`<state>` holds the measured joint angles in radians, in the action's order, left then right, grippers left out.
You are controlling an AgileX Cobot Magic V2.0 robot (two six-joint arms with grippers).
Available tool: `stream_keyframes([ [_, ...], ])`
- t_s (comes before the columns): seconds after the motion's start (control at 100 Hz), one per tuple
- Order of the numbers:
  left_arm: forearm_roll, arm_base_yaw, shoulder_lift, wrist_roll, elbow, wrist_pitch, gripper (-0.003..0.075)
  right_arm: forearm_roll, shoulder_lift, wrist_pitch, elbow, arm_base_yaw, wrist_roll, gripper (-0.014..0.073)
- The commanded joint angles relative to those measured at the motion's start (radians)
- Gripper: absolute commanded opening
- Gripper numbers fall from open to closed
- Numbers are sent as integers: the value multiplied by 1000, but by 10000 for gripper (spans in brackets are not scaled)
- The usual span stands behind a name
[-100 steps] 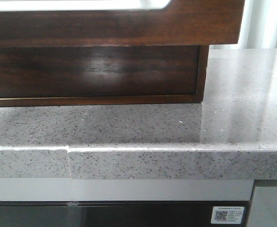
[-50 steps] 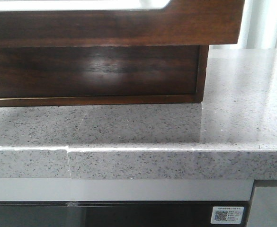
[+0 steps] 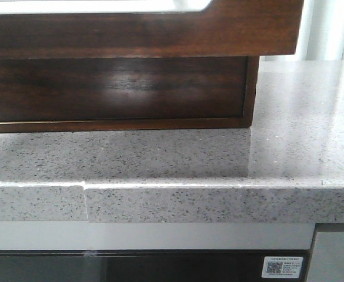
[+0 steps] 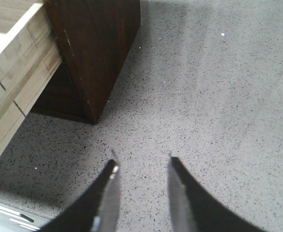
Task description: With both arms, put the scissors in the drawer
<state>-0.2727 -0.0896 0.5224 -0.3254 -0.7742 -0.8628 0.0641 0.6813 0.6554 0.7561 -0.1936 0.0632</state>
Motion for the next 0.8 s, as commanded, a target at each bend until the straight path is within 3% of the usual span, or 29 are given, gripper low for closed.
stream_keyframes([
  [0.0, -27, -7, 5, 10, -23, 66, 202, 1, -6, -77, 24, 5, -1, 38],
  [0.11, -27, -7, 5, 10, -23, 66, 62, 1, -6, -77, 24, 5, -1, -69],
  [0.19, -27, -7, 5, 10, -23, 67, -20, 1, -6, -77, 24, 5, -1, -69],
  [0.65, -27, -7, 5, 10, -23, 65, -20, 7, -6, -43, 24, 5, -2, -69],
  [0.79, -13, 6, -84, 10, 22, 80, -20, 7, -6, -43, 24, 5, -2, -69],
])
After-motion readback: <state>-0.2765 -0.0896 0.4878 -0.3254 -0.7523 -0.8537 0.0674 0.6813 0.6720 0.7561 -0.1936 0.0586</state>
